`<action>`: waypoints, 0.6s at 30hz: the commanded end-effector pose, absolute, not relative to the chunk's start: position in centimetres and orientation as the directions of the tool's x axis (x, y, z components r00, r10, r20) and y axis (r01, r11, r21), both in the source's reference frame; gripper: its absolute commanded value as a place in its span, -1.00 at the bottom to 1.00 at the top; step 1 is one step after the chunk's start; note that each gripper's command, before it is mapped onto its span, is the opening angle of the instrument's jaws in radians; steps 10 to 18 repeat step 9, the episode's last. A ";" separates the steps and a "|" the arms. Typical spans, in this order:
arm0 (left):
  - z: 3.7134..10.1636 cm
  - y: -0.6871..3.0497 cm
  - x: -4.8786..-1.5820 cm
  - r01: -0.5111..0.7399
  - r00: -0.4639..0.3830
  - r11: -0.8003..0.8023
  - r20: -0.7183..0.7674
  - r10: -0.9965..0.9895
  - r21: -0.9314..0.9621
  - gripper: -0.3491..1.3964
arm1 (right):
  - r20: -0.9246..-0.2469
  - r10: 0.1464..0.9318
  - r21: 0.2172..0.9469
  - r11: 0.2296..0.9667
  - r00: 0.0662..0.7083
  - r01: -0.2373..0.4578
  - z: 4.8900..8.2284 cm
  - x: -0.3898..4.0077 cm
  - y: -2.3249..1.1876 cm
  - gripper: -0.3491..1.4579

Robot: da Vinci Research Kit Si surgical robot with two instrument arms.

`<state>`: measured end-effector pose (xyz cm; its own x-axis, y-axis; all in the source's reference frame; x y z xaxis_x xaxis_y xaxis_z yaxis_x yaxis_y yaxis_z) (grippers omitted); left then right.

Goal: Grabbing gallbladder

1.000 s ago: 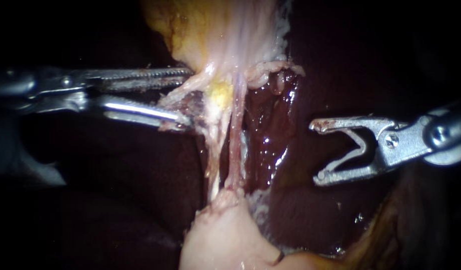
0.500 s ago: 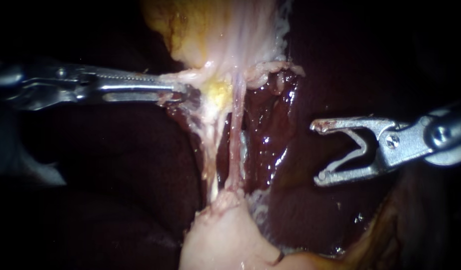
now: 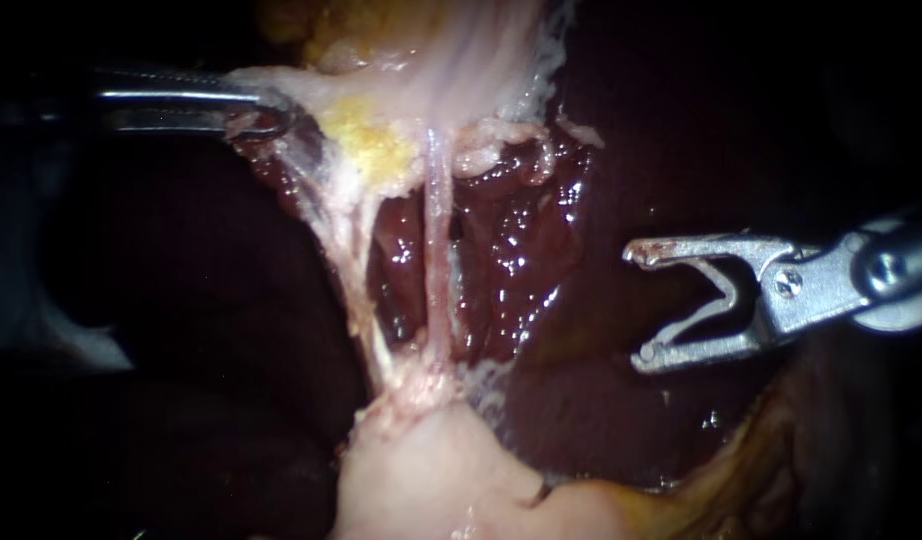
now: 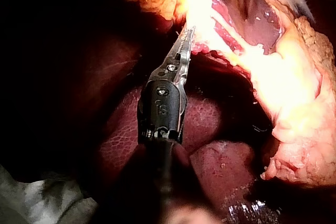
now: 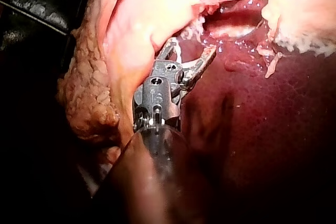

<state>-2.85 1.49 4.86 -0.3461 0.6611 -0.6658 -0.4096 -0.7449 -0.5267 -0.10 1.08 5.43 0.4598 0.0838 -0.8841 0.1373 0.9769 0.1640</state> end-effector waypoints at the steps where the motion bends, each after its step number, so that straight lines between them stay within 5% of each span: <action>1: 4.89 1.47 -2.87 -0.411 -0.346 -0.746 -0.668 0.659 -0.524 -1.00 | -0.884 0.084 0.164 0.977 0.460 0.137 5.43 -0.10 1.08 -0.06; 18: 4.90 1.46 -2.89 -0.413 -0.345 -0.746 -0.668 0.659 -0.523 -1.00 | -0.884 0.084 0.164 0.977 0.460 0.137 5.43 -0.10 1.08 -0.07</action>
